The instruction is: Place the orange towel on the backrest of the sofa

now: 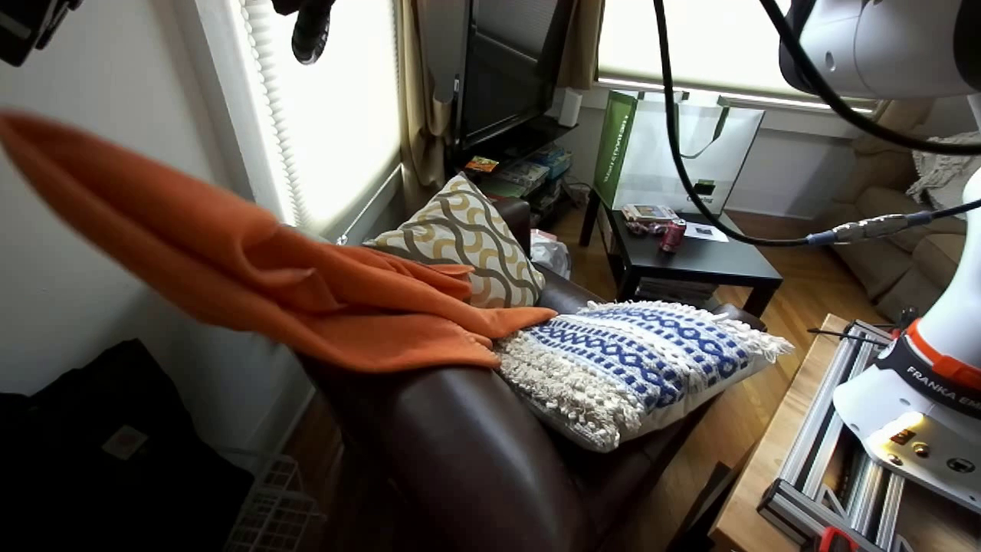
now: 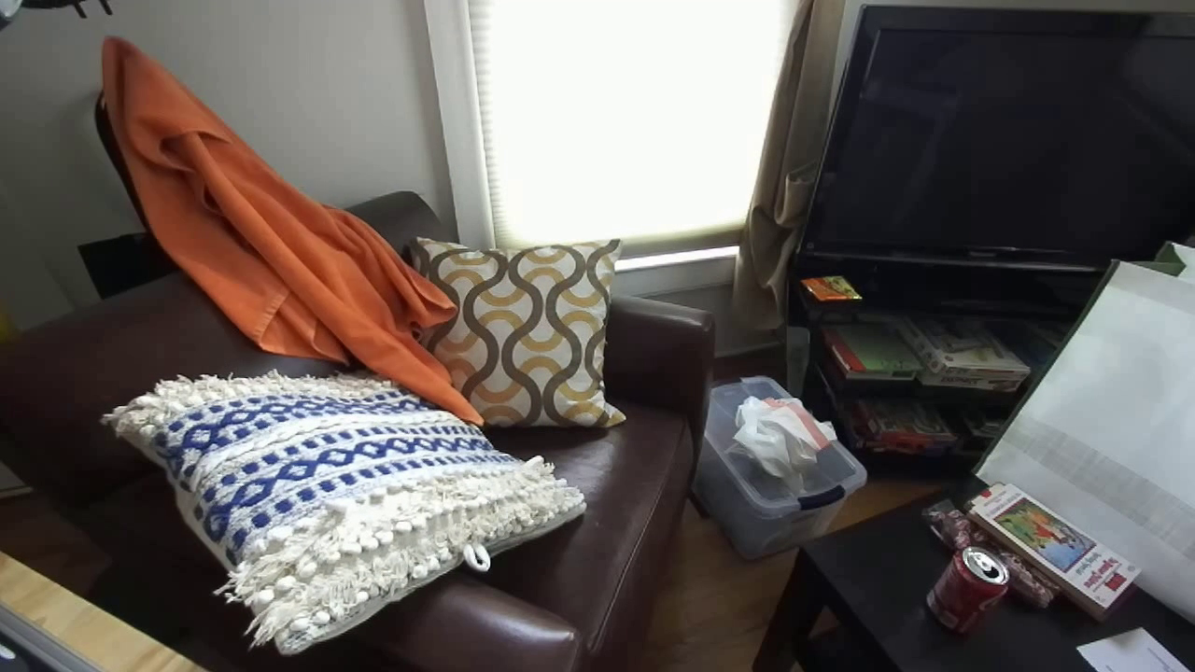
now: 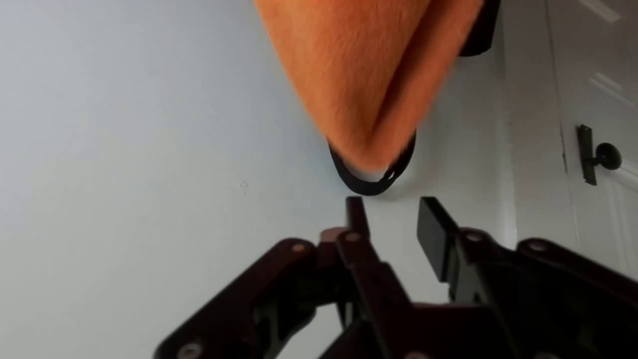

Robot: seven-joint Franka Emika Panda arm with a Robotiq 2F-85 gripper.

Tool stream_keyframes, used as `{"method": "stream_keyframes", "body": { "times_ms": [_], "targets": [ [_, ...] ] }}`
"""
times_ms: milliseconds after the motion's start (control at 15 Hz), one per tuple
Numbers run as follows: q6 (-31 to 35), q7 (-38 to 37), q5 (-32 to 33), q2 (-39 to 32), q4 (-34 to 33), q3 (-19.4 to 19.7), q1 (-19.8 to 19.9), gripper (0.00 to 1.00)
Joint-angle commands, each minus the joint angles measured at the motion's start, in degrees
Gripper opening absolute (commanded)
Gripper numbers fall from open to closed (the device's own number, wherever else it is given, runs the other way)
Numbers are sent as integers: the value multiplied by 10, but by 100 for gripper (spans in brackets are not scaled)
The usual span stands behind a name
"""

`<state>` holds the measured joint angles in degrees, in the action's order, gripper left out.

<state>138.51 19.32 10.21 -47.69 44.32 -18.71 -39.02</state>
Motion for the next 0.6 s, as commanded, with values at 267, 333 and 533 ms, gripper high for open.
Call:
{"method": "stream_keyframes", "body": {
  "times_ms": [267,333,533],
  "targets": [
    [-301,-27,-72,4,-91,23,-5,96],
    [-331,-36,-65,16,-73,11,7,99],
    [-430,-67,-60,20,-75,20,18,100]
  ]
}}
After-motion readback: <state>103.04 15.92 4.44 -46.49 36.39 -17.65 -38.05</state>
